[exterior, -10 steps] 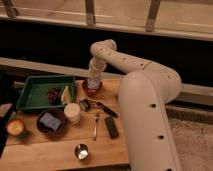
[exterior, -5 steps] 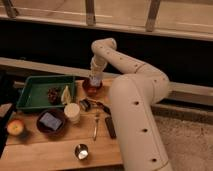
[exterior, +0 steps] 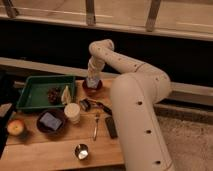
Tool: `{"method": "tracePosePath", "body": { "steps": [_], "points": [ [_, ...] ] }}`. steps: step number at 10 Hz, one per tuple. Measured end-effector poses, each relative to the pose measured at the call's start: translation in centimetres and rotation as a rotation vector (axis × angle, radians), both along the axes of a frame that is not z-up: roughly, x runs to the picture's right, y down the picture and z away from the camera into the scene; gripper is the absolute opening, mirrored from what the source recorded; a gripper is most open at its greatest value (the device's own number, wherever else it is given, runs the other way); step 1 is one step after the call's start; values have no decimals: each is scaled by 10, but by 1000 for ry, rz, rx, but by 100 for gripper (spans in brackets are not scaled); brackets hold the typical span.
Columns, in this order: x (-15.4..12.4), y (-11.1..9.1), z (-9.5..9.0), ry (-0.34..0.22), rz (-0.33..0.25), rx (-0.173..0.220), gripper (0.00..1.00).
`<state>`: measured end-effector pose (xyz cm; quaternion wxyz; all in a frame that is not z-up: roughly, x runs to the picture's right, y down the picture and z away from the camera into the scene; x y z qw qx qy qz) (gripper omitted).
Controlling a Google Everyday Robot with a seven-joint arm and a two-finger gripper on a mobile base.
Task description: Wipe red bowl with towel
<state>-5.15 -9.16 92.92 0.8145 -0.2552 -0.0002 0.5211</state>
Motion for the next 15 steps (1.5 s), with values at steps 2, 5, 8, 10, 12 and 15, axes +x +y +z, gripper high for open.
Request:
{"method": "tracePosePath", "body": {
  "steps": [2, 5, 8, 10, 12, 15],
  "points": [
    [24, 15, -16, 8, -1, -7, 0],
    [42, 16, -22, 17, 14, -6, 0],
    [19, 6, -11, -4, 4, -4, 0],
    [-16, -2, 0, -34, -7, 0, 0],
    [-41, -7, 3, -71, -12, 8, 0],
    [-47, 1, -9, -93, -26, 16, 0]
  ]
}}
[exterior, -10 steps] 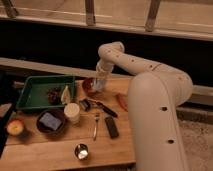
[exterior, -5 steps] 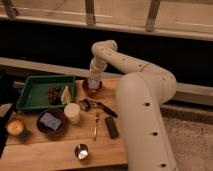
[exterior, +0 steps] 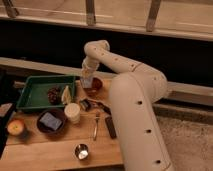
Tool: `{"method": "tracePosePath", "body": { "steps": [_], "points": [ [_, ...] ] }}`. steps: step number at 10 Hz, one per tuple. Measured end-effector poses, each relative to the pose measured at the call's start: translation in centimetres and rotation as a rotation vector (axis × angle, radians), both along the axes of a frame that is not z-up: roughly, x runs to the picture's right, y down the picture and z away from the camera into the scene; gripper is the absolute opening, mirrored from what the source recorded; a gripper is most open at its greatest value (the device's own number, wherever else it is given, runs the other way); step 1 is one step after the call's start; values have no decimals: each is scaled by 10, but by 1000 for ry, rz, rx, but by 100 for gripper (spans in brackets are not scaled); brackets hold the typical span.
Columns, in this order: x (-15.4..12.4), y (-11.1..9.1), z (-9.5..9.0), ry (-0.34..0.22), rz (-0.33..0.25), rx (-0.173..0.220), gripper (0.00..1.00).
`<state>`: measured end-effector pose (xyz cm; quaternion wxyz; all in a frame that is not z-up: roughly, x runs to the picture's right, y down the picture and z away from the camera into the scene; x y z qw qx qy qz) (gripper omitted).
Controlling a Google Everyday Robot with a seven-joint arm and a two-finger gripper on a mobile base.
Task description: Wipe red bowl with towel
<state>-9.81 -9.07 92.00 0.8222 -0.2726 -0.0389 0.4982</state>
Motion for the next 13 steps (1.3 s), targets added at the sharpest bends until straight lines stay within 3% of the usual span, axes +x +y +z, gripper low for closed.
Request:
{"method": "tracePosePath", "body": {
  "steps": [3, 6, 9, 13],
  "points": [
    [34, 12, -14, 33, -3, 4, 0],
    [59, 5, -5, 57, 33, -10, 0],
    [39, -17, 15, 53, 45, -8, 0],
    [13, -11, 9, 29, 20, -13, 0]
  ]
}}
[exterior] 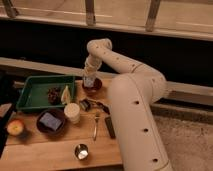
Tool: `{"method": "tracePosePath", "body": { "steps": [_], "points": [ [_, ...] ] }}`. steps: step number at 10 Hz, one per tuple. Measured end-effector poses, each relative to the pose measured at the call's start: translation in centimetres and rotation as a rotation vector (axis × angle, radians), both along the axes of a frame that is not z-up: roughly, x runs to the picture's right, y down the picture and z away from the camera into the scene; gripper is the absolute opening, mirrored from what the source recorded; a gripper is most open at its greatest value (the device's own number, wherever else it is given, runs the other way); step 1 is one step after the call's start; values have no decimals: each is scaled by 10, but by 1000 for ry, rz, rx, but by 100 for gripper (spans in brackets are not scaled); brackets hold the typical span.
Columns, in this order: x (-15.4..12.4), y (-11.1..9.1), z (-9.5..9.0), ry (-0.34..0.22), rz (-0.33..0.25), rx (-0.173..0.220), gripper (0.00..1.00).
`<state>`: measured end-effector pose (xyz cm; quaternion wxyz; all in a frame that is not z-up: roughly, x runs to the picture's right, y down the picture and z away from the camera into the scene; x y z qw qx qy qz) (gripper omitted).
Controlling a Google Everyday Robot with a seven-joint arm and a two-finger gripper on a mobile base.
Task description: Wipe red bowl with towel
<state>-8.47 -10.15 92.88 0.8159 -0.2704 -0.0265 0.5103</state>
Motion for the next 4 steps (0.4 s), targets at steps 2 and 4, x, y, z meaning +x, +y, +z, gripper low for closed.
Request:
{"method": "tracePosePath", "body": {
  "steps": [2, 4],
  "points": [
    [16, 10, -12, 14, -4, -3, 0],
    [43, 16, -19, 39, 8, -11, 0]
  ]
}}
